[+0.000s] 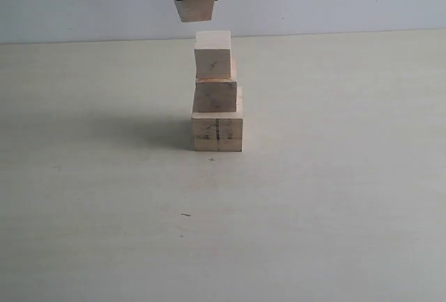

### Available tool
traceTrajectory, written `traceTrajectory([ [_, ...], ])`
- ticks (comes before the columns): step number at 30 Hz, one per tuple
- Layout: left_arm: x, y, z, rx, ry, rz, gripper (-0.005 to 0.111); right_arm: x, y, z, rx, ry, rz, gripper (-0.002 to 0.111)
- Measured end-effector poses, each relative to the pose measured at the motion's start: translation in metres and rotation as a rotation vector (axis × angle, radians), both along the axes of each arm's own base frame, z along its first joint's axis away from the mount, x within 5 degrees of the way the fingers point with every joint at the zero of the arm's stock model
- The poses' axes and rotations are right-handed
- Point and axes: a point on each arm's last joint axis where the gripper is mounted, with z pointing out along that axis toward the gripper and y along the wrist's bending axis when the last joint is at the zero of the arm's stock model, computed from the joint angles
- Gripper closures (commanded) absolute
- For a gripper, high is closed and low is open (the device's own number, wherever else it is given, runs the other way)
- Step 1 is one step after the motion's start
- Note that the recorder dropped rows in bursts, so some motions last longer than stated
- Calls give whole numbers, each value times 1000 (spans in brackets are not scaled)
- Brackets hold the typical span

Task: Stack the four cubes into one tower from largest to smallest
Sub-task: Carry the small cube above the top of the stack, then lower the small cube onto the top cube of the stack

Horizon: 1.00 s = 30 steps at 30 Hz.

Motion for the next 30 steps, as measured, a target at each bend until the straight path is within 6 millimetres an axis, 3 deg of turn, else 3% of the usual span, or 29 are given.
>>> traceTrajectory([
  [5, 0, 0, 0, 0, 0, 0, 107, 10, -5, -11, 20, 39, -35, 66],
  [14, 0, 0, 0, 0, 0, 0, 107, 16, -14, -10, -51, -6, -117, 68],
  [30, 0, 0, 0, 0, 0, 0, 107, 21, -7, -26, 6, 69, -176, 69],
])
